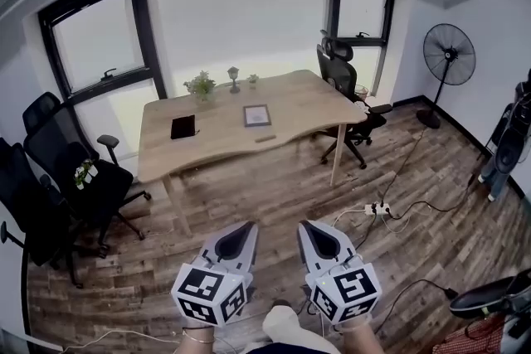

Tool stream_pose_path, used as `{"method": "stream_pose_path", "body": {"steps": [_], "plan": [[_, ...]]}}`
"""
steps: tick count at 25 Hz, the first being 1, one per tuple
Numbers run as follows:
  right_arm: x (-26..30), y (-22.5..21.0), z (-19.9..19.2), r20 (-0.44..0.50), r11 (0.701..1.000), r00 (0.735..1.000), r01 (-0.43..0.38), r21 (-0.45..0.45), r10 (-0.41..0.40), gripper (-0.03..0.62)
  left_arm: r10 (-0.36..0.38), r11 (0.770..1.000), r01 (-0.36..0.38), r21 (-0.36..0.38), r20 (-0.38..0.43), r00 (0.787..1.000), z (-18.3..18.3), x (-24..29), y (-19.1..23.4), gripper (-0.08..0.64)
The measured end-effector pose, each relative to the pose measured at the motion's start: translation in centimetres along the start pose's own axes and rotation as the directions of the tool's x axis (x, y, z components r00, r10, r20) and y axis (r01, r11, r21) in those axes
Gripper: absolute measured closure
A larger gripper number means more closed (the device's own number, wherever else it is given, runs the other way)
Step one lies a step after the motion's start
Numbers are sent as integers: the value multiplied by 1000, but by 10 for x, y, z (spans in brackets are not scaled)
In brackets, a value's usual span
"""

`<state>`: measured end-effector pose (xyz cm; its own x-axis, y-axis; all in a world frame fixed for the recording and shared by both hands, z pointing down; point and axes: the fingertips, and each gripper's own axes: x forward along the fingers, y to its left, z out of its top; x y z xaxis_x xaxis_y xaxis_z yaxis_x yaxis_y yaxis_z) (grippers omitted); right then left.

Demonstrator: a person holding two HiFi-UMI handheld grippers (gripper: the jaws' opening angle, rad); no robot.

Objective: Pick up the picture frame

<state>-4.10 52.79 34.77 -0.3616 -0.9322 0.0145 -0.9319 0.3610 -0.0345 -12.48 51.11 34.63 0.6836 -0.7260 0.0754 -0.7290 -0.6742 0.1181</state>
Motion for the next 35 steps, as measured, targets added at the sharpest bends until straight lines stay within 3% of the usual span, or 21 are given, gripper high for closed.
{"method": "stream_pose_path", "body": {"steps": [15,25,35], "plan": [[66,-59,-7,-22,1000,1000,18,-20,-19,594,6,1000,-7,-27,-29,1000,-4,83,34,555],[112,-99,-10,-51,1000,999,-14,4,14,592,15,998,-19,-56,-59,998,-6,136,52,555],[149,-124,-23,-92,997,993,-76,6,76,592,83,995,-88,-53,-86,993,-15,173,73,555]]}}
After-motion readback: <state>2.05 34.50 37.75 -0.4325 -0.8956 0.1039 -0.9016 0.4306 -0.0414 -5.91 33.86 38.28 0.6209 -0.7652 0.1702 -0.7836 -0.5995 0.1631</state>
